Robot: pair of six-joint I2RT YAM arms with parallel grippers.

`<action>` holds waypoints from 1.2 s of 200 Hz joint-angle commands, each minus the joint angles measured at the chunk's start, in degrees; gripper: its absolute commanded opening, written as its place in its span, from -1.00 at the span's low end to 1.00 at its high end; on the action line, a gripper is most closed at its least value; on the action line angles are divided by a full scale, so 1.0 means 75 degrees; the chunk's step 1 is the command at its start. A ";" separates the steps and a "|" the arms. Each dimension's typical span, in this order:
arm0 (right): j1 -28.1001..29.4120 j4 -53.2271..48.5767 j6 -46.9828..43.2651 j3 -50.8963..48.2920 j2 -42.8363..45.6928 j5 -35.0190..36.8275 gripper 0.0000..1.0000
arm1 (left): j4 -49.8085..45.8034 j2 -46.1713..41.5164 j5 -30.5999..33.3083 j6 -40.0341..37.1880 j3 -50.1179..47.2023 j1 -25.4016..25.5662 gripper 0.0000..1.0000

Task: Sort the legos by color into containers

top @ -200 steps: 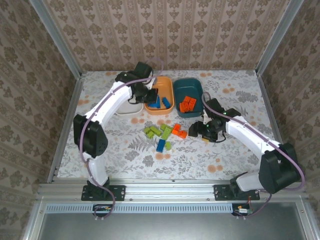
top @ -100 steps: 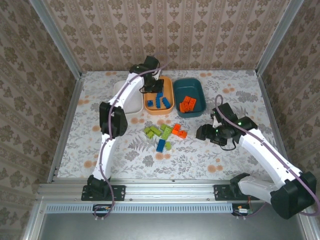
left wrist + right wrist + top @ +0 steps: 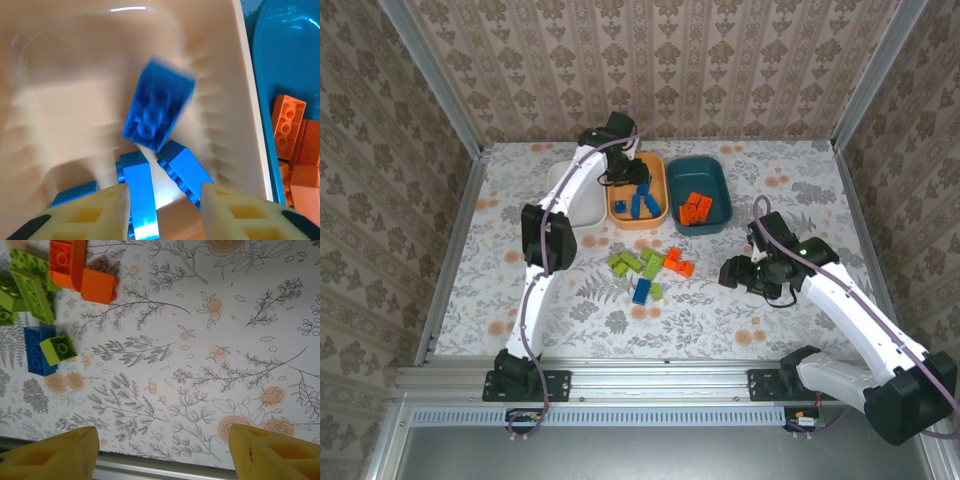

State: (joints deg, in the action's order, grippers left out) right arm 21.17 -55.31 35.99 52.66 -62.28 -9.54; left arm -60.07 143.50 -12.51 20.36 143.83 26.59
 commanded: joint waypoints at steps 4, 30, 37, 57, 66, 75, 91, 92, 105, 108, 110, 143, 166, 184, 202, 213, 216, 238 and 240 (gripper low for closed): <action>0.0037 0.0364 -0.0184 0.0160 -0.0518 -0.0208 0.41 | -0.0418 -0.1010 0.0231 -0.0275 -0.0437 0.0016 0.02; 0.0036 0.0786 -0.0274 0.0334 -0.1083 -0.0441 0.41 | -0.0364 -0.2191 0.0572 -0.0678 -0.1908 0.0205 0.03; 0.0025 0.0908 -0.0283 0.0381 -0.1240 -0.0510 0.41 | -0.0369 -0.2575 0.0734 -0.0781 -0.2402 0.0297 0.03; 0.0025 0.1241 -0.0298 0.0480 -0.1636 -0.0721 0.41 | -0.0168 -0.3696 0.0845 -0.0980 -0.4060 0.0664 0.03; 0.0015 0.1353 -0.0298 0.0510 -0.1804 -0.0794 0.41 | -0.0114 -0.4101 0.0948 -0.1004 -0.4775 0.0962 0.03; 0.0013 0.1466 -0.0298 0.0542 -0.1941 -0.0854 0.41 | -0.0089 -0.4475 0.1015 -0.0993 -0.5431 0.1284 0.04; 0.0002 0.1647 -0.0275 0.0570 -0.2161 -0.0945 0.41 | 0.0103 -0.5052 0.1130 -0.0688 -0.6598 0.1867 0.07; 0.0002 0.1663 -0.0275 0.0571 -0.2173 -0.0956 0.41 | 0.0130 -0.5073 0.1124 -0.0676 -0.6689 0.1891 0.08; 0.0006 0.1777 -0.0252 0.0584 -0.2277 -0.1049 0.41 | 0.0471 -0.5452 0.1108 -0.0301 -0.7574 0.2309 0.18; 0.0002 0.1800 -0.0243 0.0584 -0.2278 -0.1073 0.41 | 0.0546 -0.5513 0.1099 -0.0214 -0.7729 0.2390 0.20; 0.0002 0.1815 -0.0240 0.0581 -0.2278 -0.1087 0.41 | 0.0589 -0.5556 0.1092 -0.0144 -0.7846 0.2439 0.22; 0.0000 0.1954 -0.0205 0.0545 -0.2587 -0.1253 0.41 | 0.1235 -0.5654 0.1117 0.0419 -0.8762 0.3154 0.28; -0.0008 0.1940 -0.0198 0.0536 -0.2565 -0.1272 0.41 | 0.1293 -0.5383 0.1141 0.0475 -0.8816 0.3303 0.27; -0.0010 0.1892 -0.0188 0.0510 -0.2456 -0.1243 0.41 | 0.1338 -0.5239 0.1117 0.0409 -0.8882 0.3300 0.27; -0.0010 0.1833 -0.0169 0.0422 -0.2383 -0.1193 0.41 | 0.1413 -0.5111 0.1037 0.0298 -0.8923 0.3309 0.25; -0.0008 0.1772 -0.0157 0.0359 -0.2117 -0.1146 0.41 | 0.1436 -0.5043 0.0992 0.0254 -0.8964 0.3300 0.24; -0.0010 0.1764 -0.0158 0.0334 -0.2100 -0.1134 0.41 | 0.1452 -0.5028 0.0980 0.0255 -0.8990 0.3302 0.23; -0.0021 0.1680 -0.0093 0.0214 -0.1872 -0.1040 0.41 | 0.1637 -0.5030 0.0851 0.0273 -0.9262 0.3280 0.21; -0.0021 0.1671 -0.0095 0.0204 -0.1860 -0.1040 0.41 | 0.1650 -0.5031 0.0834 0.0273 -0.9281 0.3276 0.21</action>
State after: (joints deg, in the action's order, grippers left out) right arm 21.17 -40.95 34.70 55.46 -79.33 -17.63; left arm -48.64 105.10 -5.21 22.31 76.47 51.31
